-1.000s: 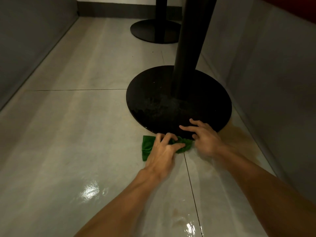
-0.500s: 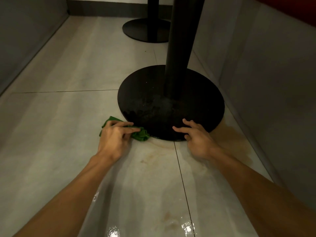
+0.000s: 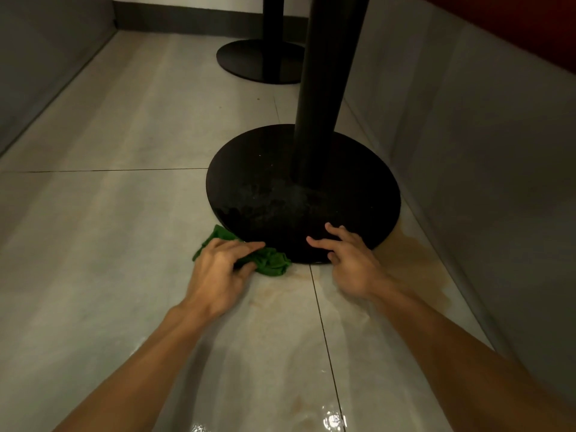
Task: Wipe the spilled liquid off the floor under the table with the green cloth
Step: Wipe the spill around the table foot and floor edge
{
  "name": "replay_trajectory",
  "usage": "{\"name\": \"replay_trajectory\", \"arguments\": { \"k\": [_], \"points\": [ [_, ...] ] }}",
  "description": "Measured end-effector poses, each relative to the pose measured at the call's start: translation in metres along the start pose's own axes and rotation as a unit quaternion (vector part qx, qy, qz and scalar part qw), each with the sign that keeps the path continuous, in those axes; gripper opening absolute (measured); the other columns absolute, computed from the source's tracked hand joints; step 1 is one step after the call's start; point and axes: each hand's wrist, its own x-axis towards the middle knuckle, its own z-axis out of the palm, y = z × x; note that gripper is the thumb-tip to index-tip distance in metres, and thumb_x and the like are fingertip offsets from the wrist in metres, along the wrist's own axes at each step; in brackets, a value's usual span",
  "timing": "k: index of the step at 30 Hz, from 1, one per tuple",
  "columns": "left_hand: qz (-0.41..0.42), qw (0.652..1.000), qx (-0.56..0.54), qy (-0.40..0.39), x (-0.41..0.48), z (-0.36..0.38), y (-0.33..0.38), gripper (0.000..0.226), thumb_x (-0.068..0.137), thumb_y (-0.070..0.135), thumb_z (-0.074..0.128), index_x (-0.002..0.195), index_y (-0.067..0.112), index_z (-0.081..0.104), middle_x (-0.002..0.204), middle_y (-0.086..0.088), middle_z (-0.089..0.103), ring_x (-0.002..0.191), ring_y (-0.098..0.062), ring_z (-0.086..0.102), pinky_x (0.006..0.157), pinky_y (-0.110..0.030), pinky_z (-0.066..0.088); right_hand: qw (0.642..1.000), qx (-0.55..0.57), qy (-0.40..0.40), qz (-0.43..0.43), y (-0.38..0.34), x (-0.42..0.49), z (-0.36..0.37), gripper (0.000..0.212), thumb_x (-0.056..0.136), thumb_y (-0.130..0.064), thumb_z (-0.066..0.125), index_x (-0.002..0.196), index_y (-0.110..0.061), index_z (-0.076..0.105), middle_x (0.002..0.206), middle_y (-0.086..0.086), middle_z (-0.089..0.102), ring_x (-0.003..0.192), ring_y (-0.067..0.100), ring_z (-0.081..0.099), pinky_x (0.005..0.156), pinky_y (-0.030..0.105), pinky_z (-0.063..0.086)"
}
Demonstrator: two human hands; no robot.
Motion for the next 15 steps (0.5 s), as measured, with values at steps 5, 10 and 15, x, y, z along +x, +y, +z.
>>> {"name": "replay_trajectory", "arguments": {
  "k": [5,10,15],
  "points": [
    [0.014,1.0,-0.007,-0.007,-0.007,0.019,0.028,0.038,0.077,0.031,0.076,0.114,0.031,0.069,0.121,0.008,0.064,0.104,-0.018,0.057,0.089,-0.026,0.04,1.0,-0.007,0.008,0.0,0.002,0.002,0.003,0.057,0.098,-0.002,0.04,0.139,-0.041,0.043,0.159,-0.005,0.017,0.147,0.017,0.004,0.12,0.042,0.009],
    [0.044,0.999,-0.011,0.005,-0.009,0.031,0.038,0.025,0.074,0.025,0.08,0.099,0.027,0.075,0.107,0.005,0.068,0.094,-0.021,0.062,0.082,-0.031,0.051,1.0,-0.004,0.014,-0.001,0.003,0.004,0.004,0.054,0.098,-0.004,0.041,0.138,-0.041,0.045,0.158,-0.005,0.018,0.147,0.018,0.005,0.12,0.04,0.007],
    [-0.002,0.999,-0.027,0.026,0.001,0.006,-0.006,0.024,0.075,0.013,0.077,0.098,0.022,0.077,0.106,0.002,0.069,0.1,-0.021,0.062,0.093,-0.027,0.045,1.0,0.005,0.012,0.002,0.001,0.002,0.002,0.055,0.098,-0.002,0.039,0.138,-0.04,0.044,0.158,-0.007,0.017,0.147,0.015,0.004,0.121,0.039,0.007]
  ]
}}
